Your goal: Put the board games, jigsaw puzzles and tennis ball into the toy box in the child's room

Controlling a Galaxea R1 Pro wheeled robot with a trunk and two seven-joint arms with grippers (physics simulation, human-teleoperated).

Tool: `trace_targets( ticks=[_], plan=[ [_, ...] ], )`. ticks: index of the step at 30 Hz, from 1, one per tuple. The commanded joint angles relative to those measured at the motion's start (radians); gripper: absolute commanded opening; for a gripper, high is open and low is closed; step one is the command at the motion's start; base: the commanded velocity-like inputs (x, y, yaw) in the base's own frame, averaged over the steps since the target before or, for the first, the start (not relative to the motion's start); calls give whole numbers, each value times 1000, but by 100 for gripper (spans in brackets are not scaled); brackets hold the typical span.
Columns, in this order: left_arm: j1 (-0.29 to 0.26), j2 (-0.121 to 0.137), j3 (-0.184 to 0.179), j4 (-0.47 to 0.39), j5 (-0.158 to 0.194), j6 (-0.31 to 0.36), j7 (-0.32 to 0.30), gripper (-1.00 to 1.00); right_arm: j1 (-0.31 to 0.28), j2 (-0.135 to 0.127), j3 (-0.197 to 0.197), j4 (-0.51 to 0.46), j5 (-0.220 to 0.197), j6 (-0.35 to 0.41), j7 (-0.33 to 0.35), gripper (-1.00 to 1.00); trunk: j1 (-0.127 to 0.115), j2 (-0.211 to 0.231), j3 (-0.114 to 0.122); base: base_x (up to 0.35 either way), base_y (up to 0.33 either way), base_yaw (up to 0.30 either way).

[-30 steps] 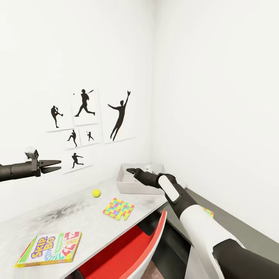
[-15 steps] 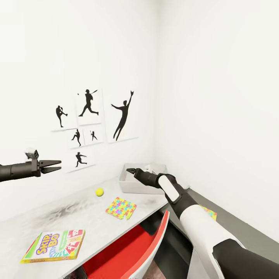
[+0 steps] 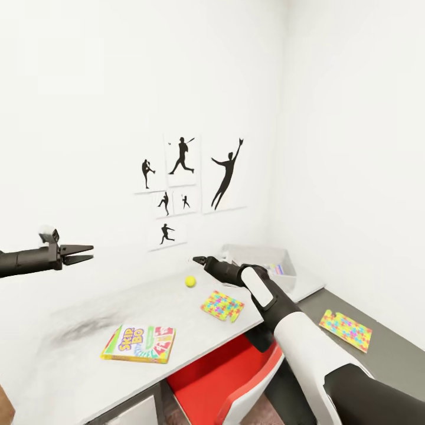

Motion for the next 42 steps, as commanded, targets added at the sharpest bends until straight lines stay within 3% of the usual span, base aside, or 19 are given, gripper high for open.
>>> trace_targets(
  ticks=[1,22,30,32,35,38,42],
  plan=[
    [1,0,0,0,0,10,-4,100,-1,0,0,0,1,2,2,100,0,-1,-2,-205,148,216],
    [5,0,1,1,-2,10,-4,100,-1,0,2,1,1,4,2,100,0,-1,-31,-41,19,173],
    [39,1,2,3,-8,-22,-4,100,-1,0,4,0,4,8,8,100,0,-1,-38,-73,76,103],
    [48,1,2,3,-9,-37,-4,100,-1,0,12,-11,5,8,8,100,0,-1,-38,-47,74,16],
    [71,1,2,3,-8,-67,-4,100,6,0,61,-64,31,2,8,100,0,-1,-38,-19,30,7],
    [96,0,4,4,-7,-103,-4,100,42,0,108,-155,83,-2,0,100,0,-1,-38,-6,9,2],
    [122,2,6,9,-5,-120,-4,100,72,0,123,-224,117,-1,-3,100,0,-1,-38,-1,2,0]
  ],
)
